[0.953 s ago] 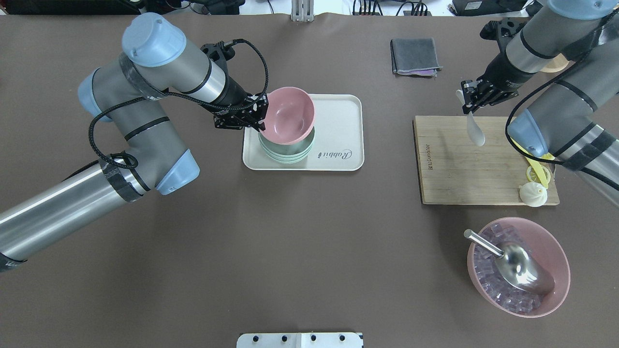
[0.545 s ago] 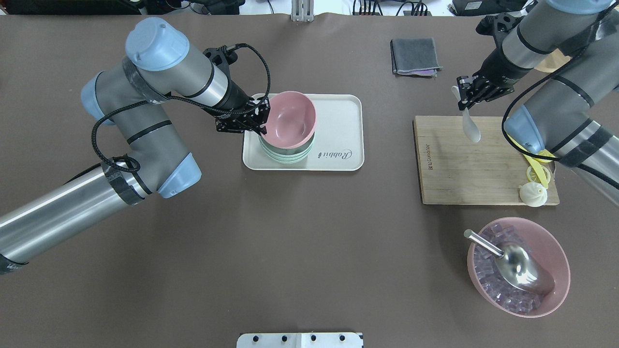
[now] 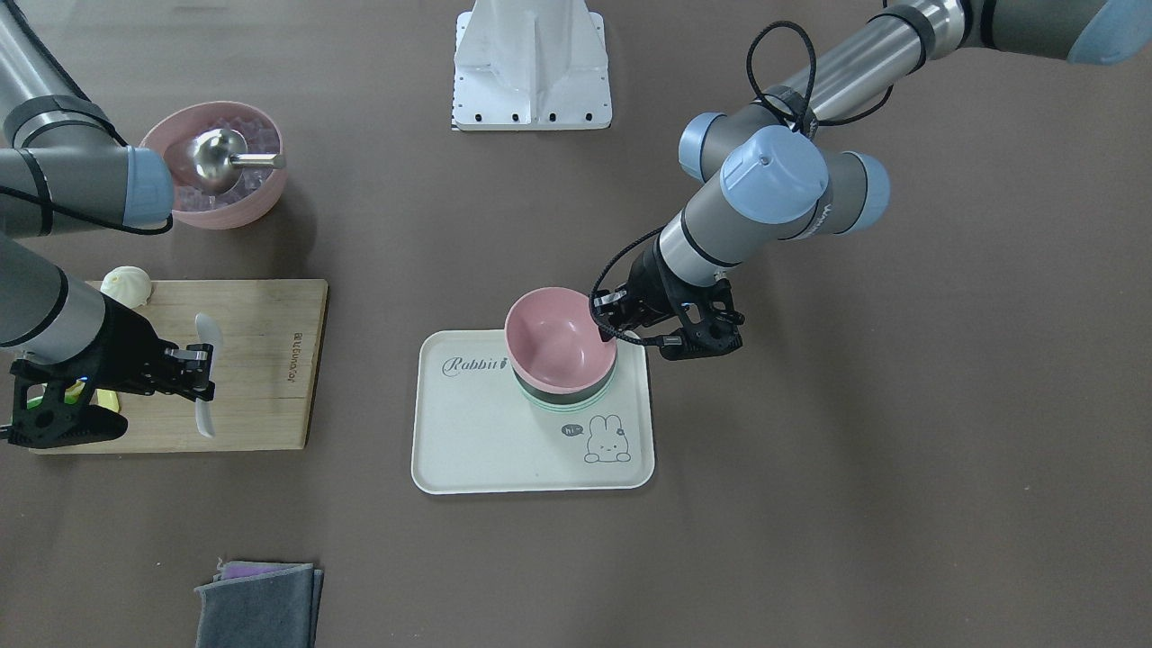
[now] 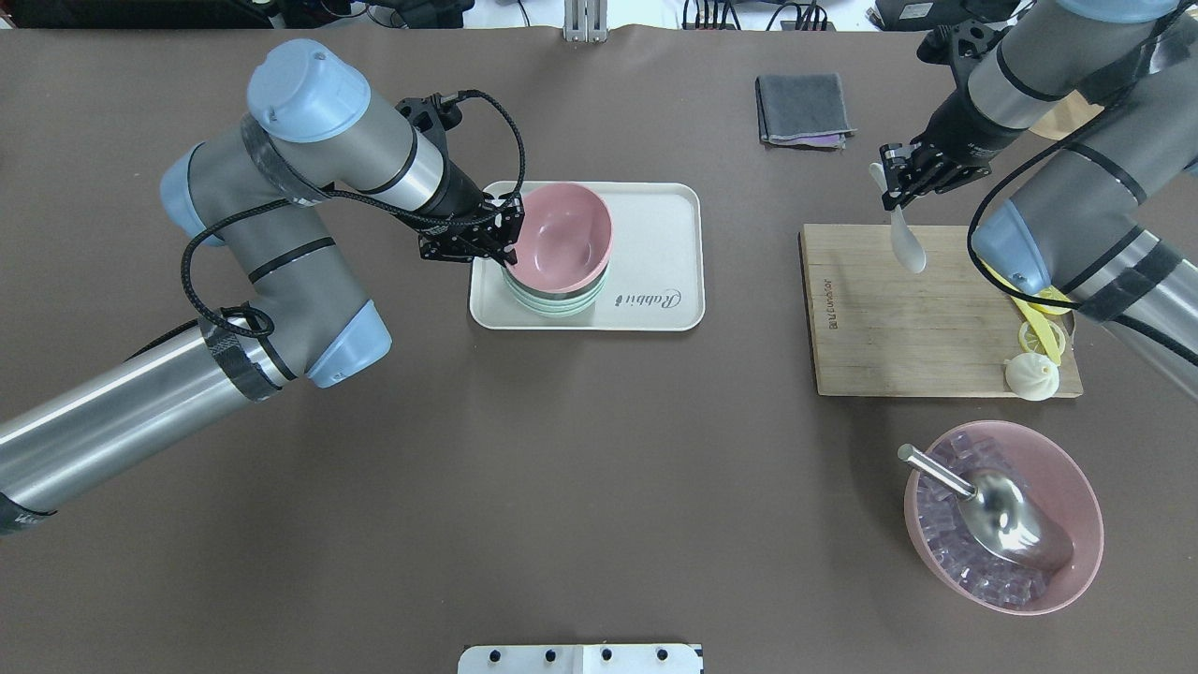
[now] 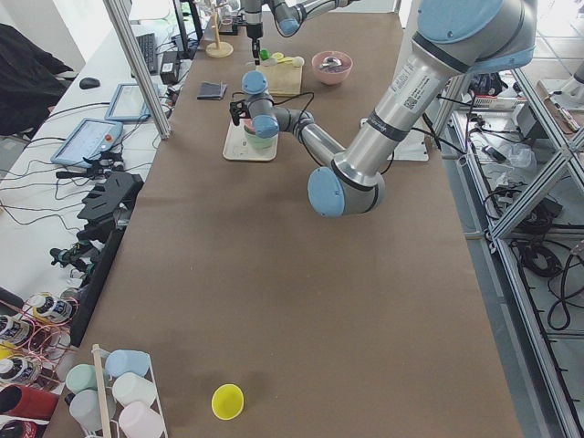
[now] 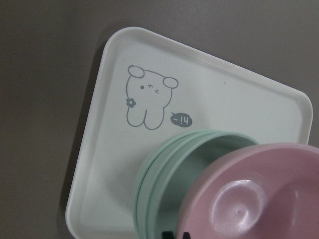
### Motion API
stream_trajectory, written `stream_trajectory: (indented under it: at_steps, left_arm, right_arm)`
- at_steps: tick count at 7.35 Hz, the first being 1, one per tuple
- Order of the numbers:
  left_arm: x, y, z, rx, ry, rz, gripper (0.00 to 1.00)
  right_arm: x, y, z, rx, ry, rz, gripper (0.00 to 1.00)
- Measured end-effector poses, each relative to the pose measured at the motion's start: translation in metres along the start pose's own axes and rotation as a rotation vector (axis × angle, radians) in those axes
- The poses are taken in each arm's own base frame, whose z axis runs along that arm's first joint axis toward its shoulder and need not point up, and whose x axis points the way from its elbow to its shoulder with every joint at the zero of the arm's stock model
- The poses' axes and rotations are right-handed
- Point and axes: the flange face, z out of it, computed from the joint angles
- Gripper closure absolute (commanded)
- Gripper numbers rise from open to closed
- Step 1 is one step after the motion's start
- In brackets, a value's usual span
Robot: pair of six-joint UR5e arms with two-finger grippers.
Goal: Stack pink bowl on green and place spoon
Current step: 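Open the left gripper and lift away while the right carries the spoon over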
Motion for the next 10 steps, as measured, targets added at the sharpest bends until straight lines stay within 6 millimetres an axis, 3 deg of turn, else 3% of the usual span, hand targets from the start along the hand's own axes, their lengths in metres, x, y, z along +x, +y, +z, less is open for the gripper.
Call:
stream_trajectory:
  at_steps: [4, 6, 7, 8, 10]
  left_arm:
    - [0.000, 0.003, 0.003, -0.005, -0.002, 0.002, 1.00]
    - [0.000, 0.003, 0.004, -0.005, -0.003, 0.001, 1.00]
    - [-0.001, 0.003, 0.004, -0.006, -0.004, 0.001, 0.56]
    - [-0.002, 0.003, 0.004, -0.006, -0.004, 0.000, 0.02]
    - [0.000, 0.003, 0.004, 0.013, -0.004, -0.003, 0.01]
  right_arm:
    - [-0.015, -0.004, -0.007, 0.003, -0.022, -0.008, 1.00]
    - [-0.034, -0.009, -0.017, 0.010, -0.050, 0.025, 1.00]
    - [-0.041, -0.010, -0.021, 0.011, -0.061, 0.033, 1.00]
    - [-0.045, -0.009, -0.024, 0.011, -0.069, 0.039, 1.00]
    - [-0.053, -0.008, -0.030, 0.017, -0.082, 0.058, 1.00]
